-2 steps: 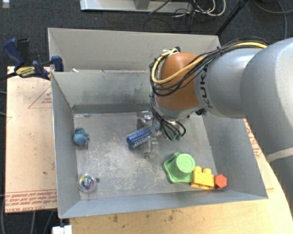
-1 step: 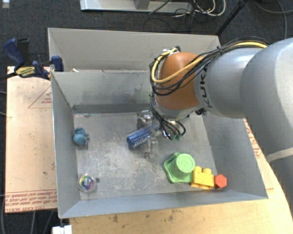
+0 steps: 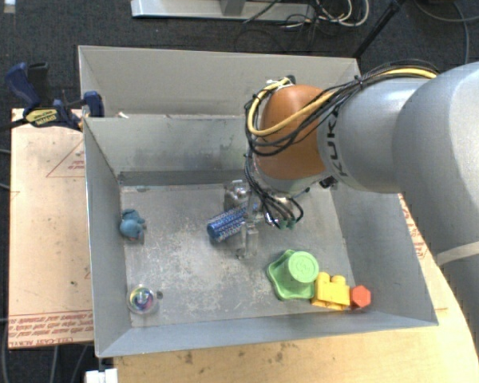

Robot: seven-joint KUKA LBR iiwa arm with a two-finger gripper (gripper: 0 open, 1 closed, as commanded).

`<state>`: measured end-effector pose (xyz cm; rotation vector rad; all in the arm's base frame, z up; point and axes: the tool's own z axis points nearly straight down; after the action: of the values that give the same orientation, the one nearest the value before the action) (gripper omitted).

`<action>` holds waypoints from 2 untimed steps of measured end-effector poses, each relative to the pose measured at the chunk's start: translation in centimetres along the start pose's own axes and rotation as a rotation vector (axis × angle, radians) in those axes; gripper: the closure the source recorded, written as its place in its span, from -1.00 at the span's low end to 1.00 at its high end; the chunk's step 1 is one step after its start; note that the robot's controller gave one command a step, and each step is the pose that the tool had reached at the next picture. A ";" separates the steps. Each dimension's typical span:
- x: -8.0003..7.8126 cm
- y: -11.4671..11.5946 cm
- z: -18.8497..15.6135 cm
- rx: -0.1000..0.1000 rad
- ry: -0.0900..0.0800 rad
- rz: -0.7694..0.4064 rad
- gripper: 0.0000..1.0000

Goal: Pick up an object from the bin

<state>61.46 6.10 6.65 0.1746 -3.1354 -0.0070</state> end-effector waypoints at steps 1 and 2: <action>-0.1 0.0 0.0 -0.002 -0.001 0.003 -1.00; -0.1 0.0 -0.1 -0.003 -0.003 0.006 -1.00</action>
Offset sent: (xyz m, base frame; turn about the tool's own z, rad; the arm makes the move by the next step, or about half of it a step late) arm 0.0000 0.0000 0.0000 0.0000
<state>61.58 6.13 6.72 0.1659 -3.1385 -0.0125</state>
